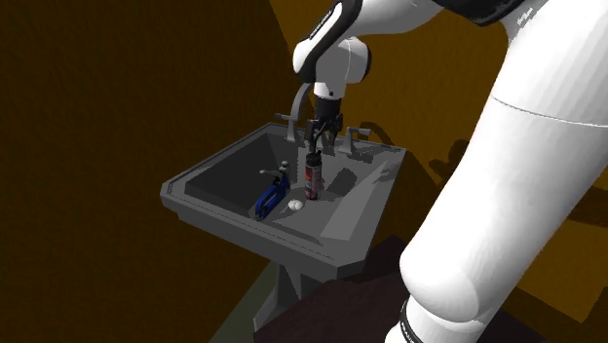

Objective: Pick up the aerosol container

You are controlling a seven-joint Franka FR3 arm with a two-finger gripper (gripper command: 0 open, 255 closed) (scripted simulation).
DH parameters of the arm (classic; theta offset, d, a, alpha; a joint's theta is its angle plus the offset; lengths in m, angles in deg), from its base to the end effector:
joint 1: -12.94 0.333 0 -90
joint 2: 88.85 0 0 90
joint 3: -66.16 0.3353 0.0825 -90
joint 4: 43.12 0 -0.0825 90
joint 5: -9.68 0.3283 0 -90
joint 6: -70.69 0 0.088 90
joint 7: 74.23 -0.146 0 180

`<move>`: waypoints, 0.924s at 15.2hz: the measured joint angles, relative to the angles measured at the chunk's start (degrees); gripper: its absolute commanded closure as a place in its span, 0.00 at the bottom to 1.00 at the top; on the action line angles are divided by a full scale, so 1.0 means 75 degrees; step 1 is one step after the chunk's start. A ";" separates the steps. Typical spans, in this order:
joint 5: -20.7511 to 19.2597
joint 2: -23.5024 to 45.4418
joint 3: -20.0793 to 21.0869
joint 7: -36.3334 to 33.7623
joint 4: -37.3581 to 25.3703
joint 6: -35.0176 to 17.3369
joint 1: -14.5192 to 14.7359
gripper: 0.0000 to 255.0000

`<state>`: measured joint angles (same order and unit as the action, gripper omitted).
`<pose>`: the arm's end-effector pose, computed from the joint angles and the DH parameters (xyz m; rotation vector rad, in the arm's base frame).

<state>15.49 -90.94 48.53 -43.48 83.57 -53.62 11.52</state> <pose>0.4510 -0.1489 0.4057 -3.0441 -0.2241 -0.0510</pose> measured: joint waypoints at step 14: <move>0.1324 0.4141 0.0127 0.1685 -0.3298 -0.0741 -0.0813 0.00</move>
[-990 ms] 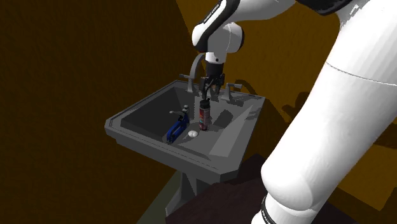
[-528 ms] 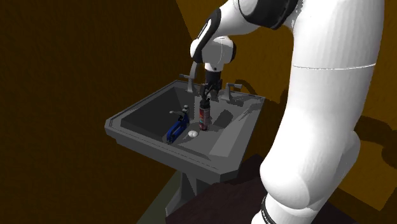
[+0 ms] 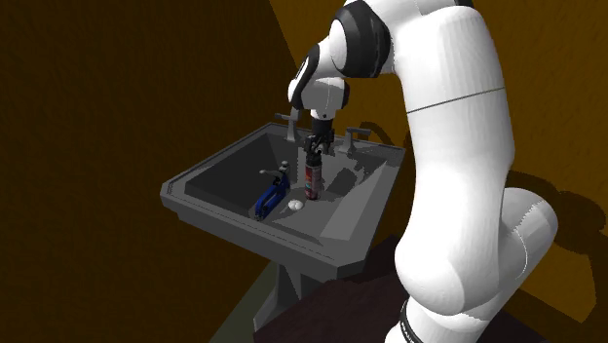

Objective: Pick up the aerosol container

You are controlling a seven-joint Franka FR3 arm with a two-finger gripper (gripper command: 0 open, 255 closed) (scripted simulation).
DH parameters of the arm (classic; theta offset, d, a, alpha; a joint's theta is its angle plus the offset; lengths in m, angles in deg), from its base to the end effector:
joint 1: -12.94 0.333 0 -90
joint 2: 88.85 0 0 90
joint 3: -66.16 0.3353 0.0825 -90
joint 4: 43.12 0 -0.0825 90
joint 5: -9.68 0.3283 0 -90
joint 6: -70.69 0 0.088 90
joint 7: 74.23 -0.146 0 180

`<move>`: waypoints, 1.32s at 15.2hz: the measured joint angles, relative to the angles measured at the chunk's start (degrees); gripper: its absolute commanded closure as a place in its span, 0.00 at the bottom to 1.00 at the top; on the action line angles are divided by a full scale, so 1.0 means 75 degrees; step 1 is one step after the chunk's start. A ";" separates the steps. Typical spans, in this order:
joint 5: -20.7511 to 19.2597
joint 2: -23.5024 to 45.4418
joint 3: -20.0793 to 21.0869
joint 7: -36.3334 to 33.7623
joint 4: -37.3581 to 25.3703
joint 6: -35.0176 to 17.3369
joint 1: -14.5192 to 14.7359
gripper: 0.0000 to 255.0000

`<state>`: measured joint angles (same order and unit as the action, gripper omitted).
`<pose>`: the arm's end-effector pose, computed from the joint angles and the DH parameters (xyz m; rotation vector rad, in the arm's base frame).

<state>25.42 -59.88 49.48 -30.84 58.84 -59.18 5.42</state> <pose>0.5816 -0.2264 0.2971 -3.0723 -0.2991 -0.0751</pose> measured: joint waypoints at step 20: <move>0.0247 0.0737 0.0158 0.0248 -0.0244 -0.0482 -0.0192 1.00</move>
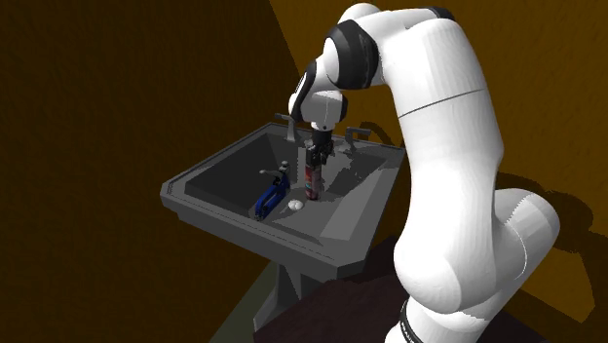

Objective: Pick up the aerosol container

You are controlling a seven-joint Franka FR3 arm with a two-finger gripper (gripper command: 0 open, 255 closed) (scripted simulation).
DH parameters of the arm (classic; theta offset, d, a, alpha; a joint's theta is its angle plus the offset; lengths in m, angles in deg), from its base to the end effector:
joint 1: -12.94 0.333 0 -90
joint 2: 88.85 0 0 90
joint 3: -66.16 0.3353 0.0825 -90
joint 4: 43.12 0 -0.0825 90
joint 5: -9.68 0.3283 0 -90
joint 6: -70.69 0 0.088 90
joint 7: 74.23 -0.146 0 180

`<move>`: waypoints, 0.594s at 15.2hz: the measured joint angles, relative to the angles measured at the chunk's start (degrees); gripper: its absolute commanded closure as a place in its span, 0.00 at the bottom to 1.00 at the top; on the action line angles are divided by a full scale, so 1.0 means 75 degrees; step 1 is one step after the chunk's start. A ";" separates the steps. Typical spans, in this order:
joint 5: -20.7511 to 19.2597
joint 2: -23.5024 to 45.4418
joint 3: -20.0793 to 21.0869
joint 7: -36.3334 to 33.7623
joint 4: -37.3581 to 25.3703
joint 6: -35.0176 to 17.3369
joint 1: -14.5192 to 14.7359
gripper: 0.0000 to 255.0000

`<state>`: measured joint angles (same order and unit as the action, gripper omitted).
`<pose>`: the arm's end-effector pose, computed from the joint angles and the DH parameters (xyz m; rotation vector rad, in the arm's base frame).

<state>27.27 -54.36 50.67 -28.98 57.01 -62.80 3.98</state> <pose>0.5925 -0.2353 0.2543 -3.0737 -0.3052 -0.0780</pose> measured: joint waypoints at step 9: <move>-0.0221 -0.0530 -0.0147 -0.0169 -0.0075 0.0597 0.0094 1.00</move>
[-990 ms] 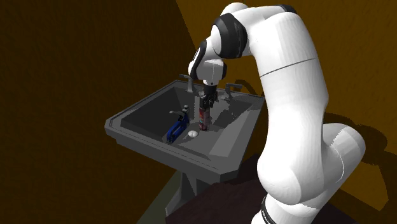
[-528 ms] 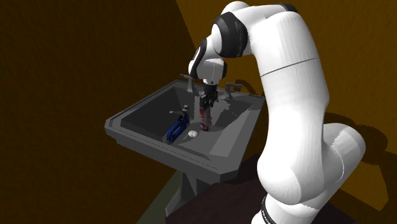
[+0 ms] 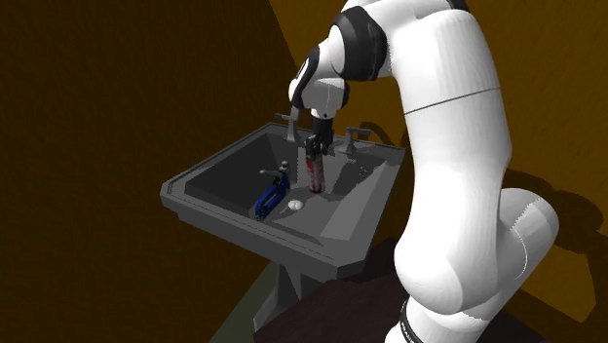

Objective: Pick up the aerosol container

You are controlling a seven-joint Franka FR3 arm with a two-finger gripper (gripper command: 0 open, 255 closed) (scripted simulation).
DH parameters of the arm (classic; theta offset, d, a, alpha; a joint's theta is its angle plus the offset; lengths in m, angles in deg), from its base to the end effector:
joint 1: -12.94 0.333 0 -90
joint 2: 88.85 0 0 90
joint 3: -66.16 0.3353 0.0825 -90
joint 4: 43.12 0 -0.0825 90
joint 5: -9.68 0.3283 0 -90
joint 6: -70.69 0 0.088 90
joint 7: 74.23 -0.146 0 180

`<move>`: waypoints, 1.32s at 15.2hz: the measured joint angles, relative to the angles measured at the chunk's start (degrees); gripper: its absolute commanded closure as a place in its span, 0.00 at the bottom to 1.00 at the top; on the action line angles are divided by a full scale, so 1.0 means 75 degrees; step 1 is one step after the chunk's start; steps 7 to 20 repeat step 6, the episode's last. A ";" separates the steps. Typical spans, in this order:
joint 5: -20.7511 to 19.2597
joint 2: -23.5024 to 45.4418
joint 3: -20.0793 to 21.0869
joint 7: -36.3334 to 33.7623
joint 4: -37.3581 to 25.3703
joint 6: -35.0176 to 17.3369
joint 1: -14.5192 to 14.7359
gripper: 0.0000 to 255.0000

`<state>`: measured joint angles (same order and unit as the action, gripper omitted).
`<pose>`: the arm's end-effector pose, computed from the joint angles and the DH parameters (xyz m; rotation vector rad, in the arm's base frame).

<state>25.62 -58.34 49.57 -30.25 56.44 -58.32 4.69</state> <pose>0.5884 -0.2340 0.2956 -3.0731 -0.3051 -0.0765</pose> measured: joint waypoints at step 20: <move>-0.0140 -0.0312 -0.0081 -0.0110 -0.0119 0.0414 0.0050 1.00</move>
